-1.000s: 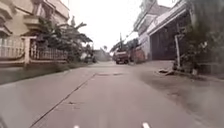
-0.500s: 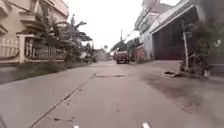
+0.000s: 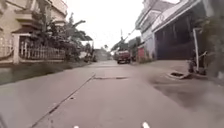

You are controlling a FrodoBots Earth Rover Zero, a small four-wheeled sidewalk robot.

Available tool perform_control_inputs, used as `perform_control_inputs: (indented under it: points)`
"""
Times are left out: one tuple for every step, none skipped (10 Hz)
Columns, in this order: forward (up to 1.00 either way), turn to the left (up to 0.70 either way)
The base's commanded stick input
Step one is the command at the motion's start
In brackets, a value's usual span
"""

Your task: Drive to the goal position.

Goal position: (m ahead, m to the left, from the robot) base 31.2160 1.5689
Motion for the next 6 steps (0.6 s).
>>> perform_control_inputs:
  points:
    - [0.85,0.01]
    - [0.85,0.01]
    - [0.85,0.01]
    - [0.85,0.01]
    - [0.85,0.01]
    - [0.85,0.01]
